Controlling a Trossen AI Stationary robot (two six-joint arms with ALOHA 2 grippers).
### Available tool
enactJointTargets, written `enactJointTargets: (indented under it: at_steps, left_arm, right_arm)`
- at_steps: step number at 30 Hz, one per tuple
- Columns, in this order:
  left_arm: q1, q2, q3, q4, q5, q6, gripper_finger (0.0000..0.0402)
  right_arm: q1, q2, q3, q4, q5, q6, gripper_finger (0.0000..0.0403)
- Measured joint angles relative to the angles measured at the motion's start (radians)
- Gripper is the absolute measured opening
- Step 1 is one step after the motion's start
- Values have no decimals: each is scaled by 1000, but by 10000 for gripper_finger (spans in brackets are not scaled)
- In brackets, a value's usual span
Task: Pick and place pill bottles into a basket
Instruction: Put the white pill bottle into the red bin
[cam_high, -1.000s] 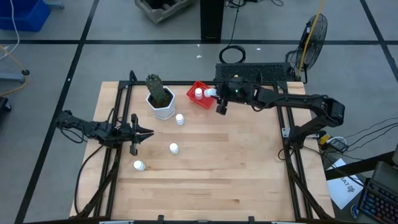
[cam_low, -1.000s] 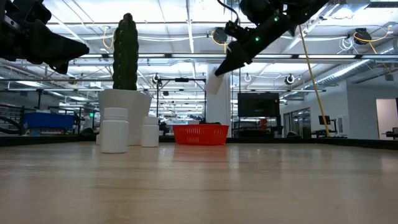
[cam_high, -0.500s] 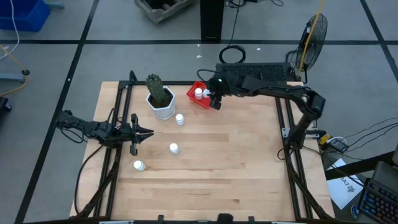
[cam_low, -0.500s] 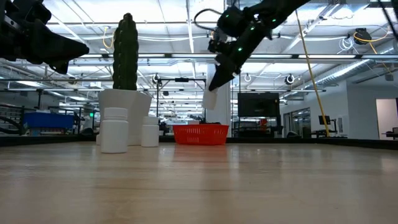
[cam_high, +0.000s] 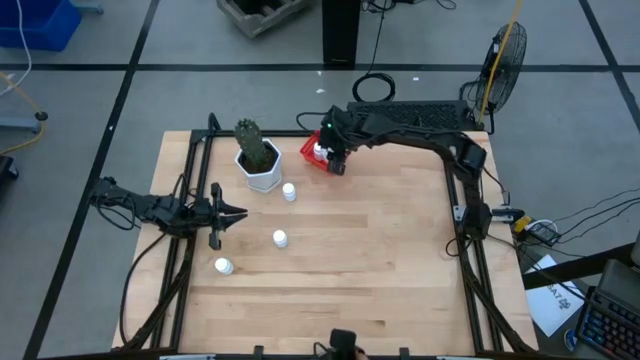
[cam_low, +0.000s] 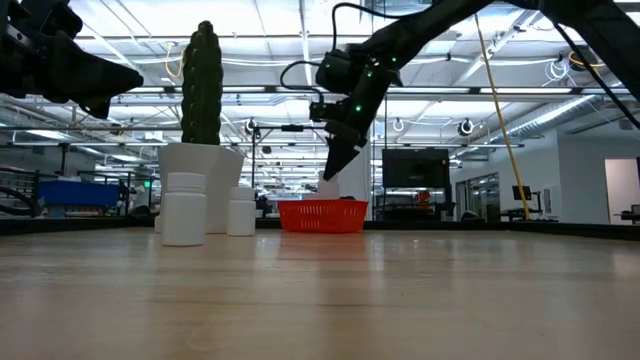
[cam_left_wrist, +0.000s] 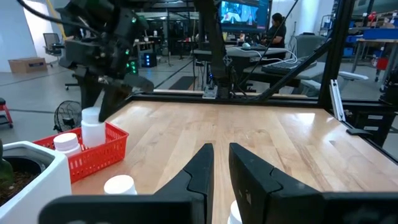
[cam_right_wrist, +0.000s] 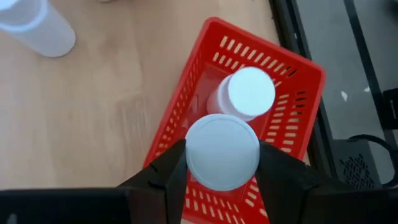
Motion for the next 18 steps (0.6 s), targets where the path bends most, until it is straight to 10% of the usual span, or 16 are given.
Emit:
enactJointTargets:
  at_steps: [18]
  left_arm:
    - [0, 0, 0, 0, -6, 0, 56]
  right_arm:
    - [-31, 45, -1, 51, -125, 26, 149]
